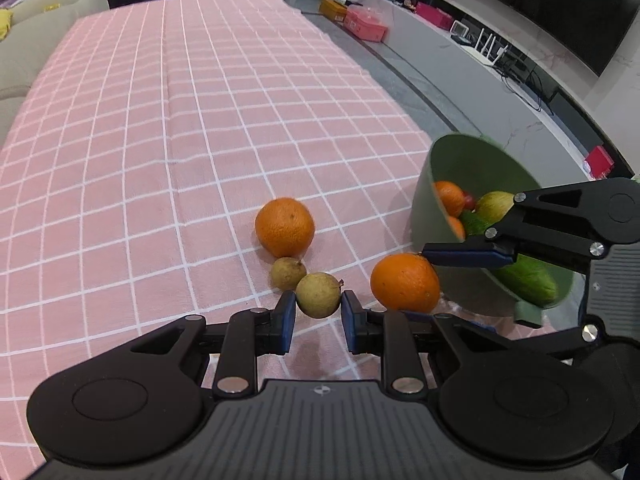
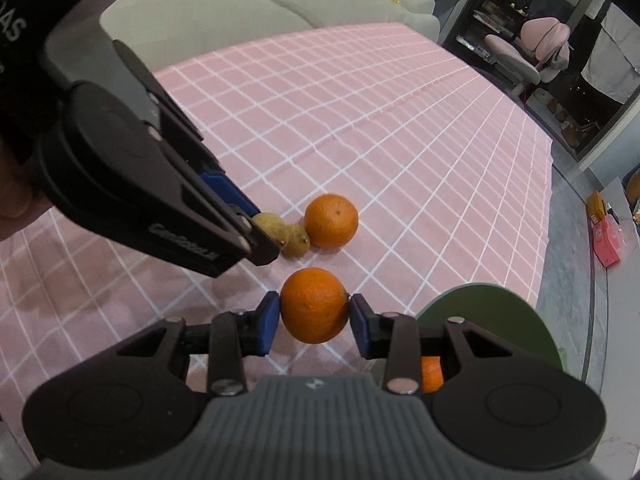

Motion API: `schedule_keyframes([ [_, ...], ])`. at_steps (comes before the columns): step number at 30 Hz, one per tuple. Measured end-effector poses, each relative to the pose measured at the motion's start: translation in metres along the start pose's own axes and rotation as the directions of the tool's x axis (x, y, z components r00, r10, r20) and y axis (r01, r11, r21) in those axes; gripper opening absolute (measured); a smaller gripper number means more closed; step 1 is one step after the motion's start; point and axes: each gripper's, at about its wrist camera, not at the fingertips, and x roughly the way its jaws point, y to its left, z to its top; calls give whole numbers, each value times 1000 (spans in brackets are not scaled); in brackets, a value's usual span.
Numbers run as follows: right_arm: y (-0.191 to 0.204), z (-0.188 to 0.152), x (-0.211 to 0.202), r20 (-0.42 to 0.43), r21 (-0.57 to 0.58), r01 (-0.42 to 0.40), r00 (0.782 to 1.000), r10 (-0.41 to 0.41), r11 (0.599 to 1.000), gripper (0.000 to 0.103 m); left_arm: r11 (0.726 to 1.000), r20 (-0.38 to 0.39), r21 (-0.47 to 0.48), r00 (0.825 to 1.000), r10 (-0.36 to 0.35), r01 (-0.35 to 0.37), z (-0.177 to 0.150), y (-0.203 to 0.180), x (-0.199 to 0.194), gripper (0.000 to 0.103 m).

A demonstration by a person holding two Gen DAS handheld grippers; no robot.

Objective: Organize fruits
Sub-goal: 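Close the left tool on the longan while the right tool lifts the orange, then carry and release the longan into the colander with the left tool while the right tool releases the orange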

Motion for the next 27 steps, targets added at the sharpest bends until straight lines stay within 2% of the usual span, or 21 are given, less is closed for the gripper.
schedule_keyframes([
  [7, -23, -6, -41, 77, 98, -23, 997, 15, 995, 35, 999, 43, 53, 999, 2, -4, 13, -30, -19, 27],
  [13, -59, -28, -75, 117, 209, 9, 993, -34, 978, 35, 993, 53, 121, 999, -13, 7, 25, -65, -17, 27],
  [21, -96, -68, -99, 95, 321, 77, 989, -113, 944, 35, 979, 46, 198, 998, -52, 42, 35, -114, -7, 27],
  [27, -128, -100, -105, 53, 416, 85, 992, -117, 905, 35, 962, 10, 270, 999, -54, 49, 36, -143, 12, 27],
])
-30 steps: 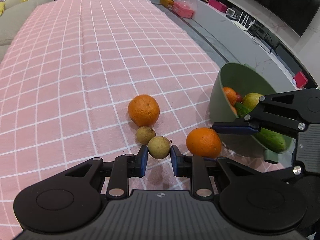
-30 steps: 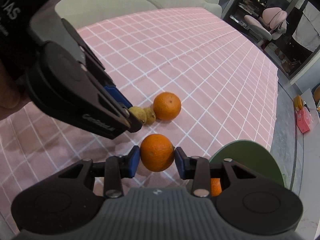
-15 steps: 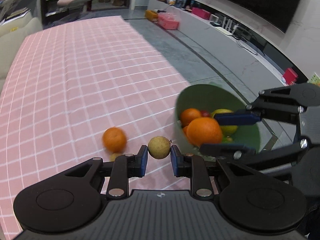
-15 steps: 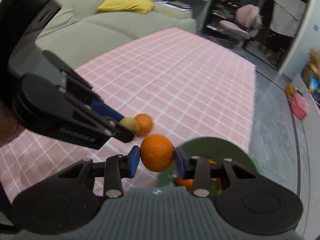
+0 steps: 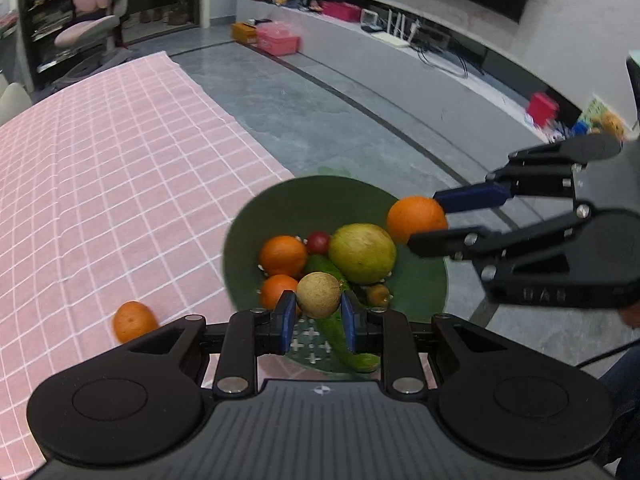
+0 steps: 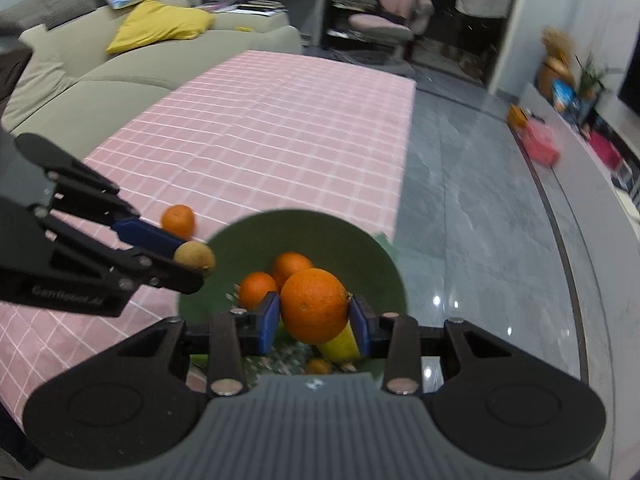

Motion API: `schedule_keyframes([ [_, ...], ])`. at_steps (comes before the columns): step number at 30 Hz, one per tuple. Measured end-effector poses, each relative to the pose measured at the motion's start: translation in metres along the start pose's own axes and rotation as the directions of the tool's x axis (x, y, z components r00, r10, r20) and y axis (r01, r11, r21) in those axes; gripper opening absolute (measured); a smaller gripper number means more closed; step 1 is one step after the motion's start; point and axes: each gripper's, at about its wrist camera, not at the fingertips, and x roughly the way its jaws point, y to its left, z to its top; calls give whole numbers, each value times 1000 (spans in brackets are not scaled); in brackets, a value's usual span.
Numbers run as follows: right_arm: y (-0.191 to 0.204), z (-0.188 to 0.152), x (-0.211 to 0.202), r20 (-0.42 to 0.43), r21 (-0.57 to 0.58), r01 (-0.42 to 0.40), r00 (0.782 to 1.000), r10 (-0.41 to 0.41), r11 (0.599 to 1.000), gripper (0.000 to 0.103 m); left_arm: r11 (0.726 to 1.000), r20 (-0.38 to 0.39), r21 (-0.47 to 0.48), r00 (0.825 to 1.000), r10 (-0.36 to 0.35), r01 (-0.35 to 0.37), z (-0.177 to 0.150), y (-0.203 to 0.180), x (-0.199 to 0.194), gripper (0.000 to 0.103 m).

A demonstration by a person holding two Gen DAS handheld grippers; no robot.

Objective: Organize fruits
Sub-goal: 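Carry and release the longan into the colander with the left tool while the right tool releases the orange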

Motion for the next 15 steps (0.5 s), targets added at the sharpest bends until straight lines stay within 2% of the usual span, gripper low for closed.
schedule_keyframes([
  [6, -8, -9, 11, -51, 19, -10, 999, 11, 1000, 35, 999, -76, 8, 996, 37, -37, 6, -2, 25, 27],
  [15, 14, -11, 43, -156, -37, -80, 985, 73, 996, 35, 997, -178, 30, 981, 81, -77, 9, 5, 50, 27],
])
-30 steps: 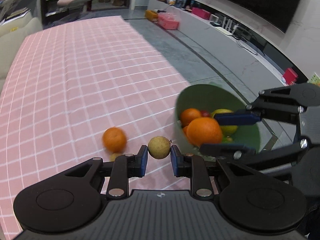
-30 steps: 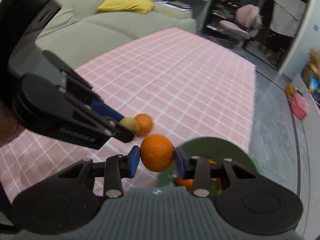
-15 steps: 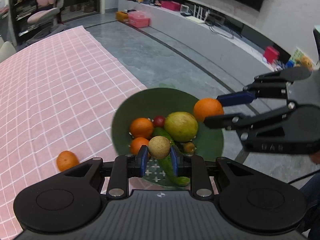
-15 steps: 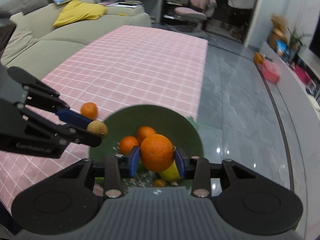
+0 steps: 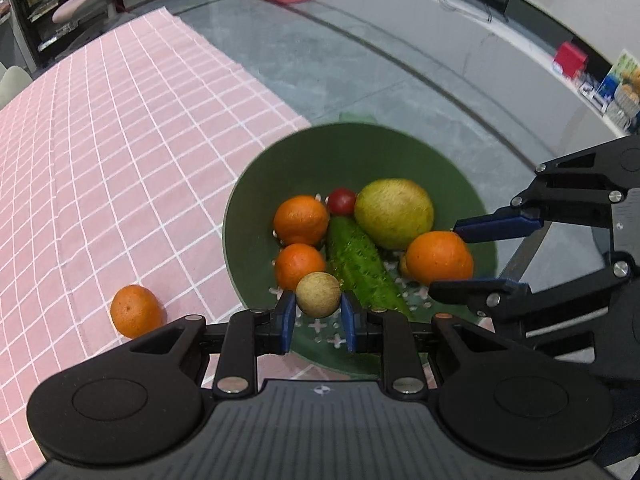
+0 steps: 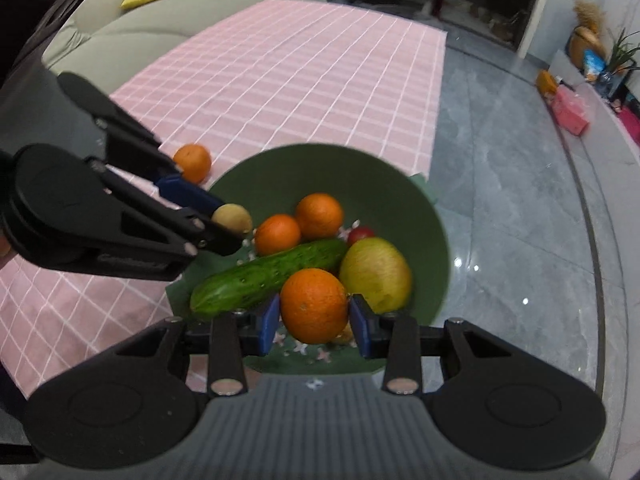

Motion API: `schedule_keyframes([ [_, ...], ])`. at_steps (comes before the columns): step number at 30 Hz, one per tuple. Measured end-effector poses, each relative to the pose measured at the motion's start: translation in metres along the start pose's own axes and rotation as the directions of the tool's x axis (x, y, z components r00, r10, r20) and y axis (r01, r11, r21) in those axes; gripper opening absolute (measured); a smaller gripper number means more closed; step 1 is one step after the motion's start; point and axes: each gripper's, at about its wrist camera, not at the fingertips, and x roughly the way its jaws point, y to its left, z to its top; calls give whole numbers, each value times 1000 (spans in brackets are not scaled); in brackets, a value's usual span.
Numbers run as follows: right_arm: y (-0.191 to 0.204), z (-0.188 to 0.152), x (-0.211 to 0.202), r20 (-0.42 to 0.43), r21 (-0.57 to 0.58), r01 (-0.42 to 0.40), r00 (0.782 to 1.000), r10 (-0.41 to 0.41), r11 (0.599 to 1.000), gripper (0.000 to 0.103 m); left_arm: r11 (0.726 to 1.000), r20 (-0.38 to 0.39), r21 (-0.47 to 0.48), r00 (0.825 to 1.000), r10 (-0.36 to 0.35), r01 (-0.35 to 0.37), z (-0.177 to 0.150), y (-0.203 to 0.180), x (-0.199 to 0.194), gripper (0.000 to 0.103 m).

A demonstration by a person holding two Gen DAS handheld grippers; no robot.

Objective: Organize fruits
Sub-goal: 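Carry and release the longan into the colander with the left tool while the right tool releases the orange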

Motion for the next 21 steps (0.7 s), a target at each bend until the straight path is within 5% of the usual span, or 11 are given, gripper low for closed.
schedule_keyframes([
  [16, -5, 3, 26, -77, 26, -28, 997, 30, 999, 35, 999, -64, 43, 998, 22, -19, -1, -6, 21, 27],
  [21, -7, 2, 22, -67, 33, -14, 998, 17, 999, 35, 996, -55, 71, 997, 59, -55, 0, -11, 19, 36],
])
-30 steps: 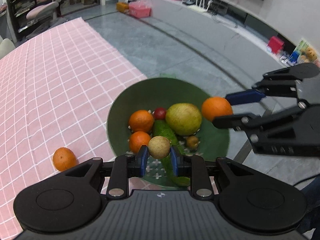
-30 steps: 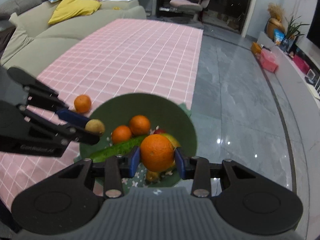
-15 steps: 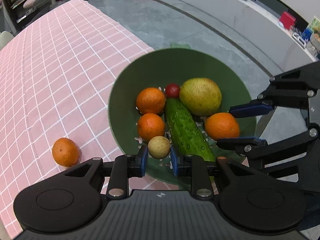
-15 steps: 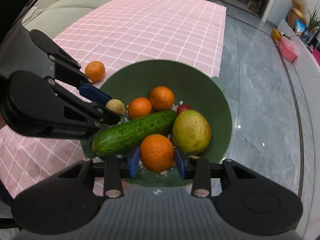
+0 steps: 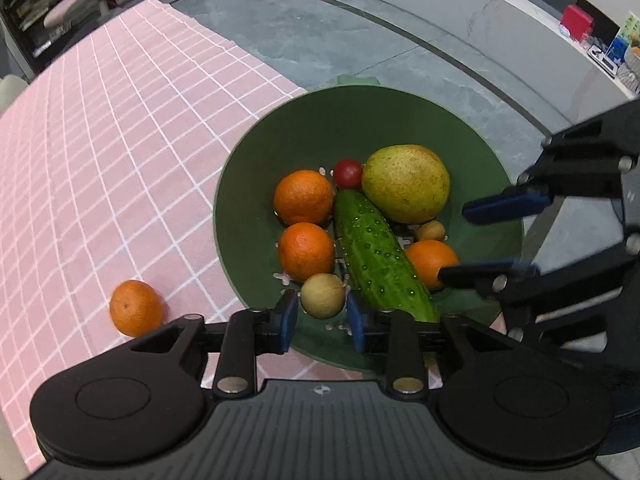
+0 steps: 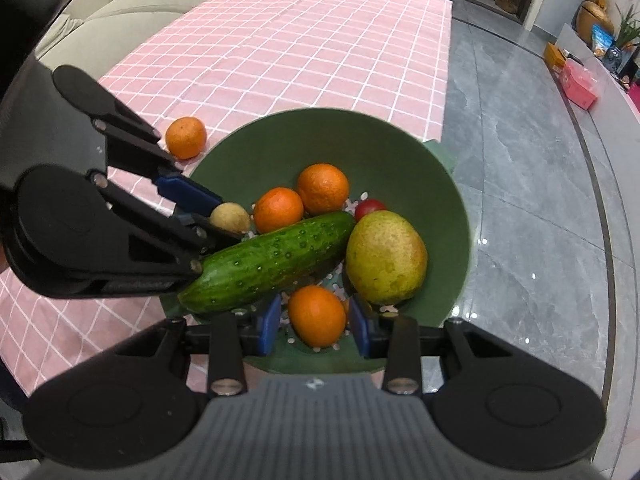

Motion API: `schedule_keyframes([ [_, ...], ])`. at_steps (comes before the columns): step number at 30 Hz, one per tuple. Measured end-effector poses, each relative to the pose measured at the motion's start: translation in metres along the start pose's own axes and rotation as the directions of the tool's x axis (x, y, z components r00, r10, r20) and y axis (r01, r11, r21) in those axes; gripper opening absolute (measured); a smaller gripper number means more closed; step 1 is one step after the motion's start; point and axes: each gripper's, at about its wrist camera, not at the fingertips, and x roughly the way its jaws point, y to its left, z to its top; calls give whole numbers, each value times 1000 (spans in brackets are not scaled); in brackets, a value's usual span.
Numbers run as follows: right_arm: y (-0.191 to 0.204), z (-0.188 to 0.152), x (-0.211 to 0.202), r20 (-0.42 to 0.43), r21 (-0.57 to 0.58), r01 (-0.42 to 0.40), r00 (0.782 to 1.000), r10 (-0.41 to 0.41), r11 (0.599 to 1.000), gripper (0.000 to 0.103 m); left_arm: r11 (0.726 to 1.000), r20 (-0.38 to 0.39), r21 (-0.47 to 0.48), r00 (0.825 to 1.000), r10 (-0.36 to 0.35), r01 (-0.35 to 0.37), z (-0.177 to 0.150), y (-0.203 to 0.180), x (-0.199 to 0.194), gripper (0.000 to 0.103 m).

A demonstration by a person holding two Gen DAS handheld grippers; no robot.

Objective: Organize fruits
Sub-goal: 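Carry and release the longan into the colander with the left tool while the right tool releases the orange, then move the left tool to the last longan while the right tool reaches the last orange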

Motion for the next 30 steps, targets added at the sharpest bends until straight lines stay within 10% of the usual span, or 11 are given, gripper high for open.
schedule_keyframes([
  [10, -7, 7, -10, 60, 37, 20, 998, -22, 999, 35, 996, 143, -82, 989, -18, 30, -19, 24, -39, 66],
  [30, 55, 47, -6, 141, -44, -46, 989, 51, 998, 35, 951, 160, -308, 985, 71, -18, -107, 114, -74, 66],
])
